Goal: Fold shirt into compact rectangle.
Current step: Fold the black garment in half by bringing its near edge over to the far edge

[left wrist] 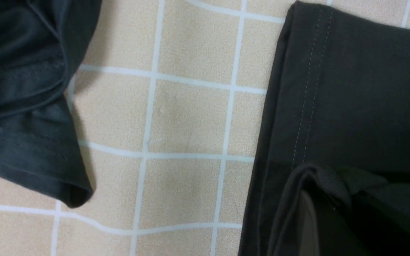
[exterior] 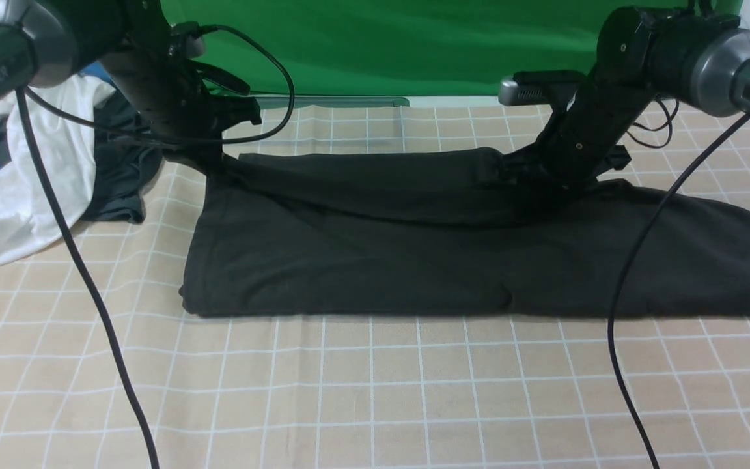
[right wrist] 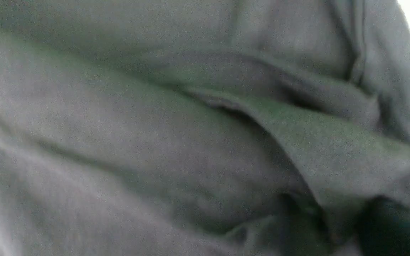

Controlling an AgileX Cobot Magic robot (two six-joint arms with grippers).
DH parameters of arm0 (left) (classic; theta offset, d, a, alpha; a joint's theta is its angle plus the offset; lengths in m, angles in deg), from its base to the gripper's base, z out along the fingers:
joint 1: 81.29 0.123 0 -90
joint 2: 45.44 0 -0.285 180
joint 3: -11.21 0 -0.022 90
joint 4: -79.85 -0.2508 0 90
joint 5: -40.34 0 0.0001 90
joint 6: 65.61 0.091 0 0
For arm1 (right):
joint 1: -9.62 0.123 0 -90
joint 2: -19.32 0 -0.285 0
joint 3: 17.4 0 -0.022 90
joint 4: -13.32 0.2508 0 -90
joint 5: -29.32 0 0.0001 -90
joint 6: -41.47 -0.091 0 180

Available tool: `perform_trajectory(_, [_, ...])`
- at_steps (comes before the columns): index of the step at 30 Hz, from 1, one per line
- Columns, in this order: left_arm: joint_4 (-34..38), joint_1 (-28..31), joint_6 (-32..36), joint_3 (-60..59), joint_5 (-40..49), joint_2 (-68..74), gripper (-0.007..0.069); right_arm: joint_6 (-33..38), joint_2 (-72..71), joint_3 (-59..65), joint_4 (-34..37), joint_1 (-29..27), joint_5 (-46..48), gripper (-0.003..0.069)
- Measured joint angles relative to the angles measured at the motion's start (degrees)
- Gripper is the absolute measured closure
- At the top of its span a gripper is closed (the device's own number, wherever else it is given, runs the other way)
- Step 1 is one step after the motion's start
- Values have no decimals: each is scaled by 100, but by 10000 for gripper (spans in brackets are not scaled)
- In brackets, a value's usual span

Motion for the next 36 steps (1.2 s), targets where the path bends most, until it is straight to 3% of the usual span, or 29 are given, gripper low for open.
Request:
perform_trajectory(2, [0,0,0,0,0,0,591,59,0,-18,5,0,-90,573])
perform_trajectory(4, [0,0,0,0,0,0,591,95,4,-96,5,-7,-67,597])
perform_trajectory(12, [51,120,-47,382,65,5,591,103,37,-826,16,-172,109,602])
perform_trajectory(27, [246,219,-64,452,-883,488,570,103,457,-911,16,-233,-1267,603])
perform_trajectory(31, [18,224,-71,452,-1115,489,487,103,462,-911,16,-233,-1525,571])
perform_trajectory(36, [-66,230,-84,489,-1243,413,363,209,433,-911,-27,-233,-1621,407])
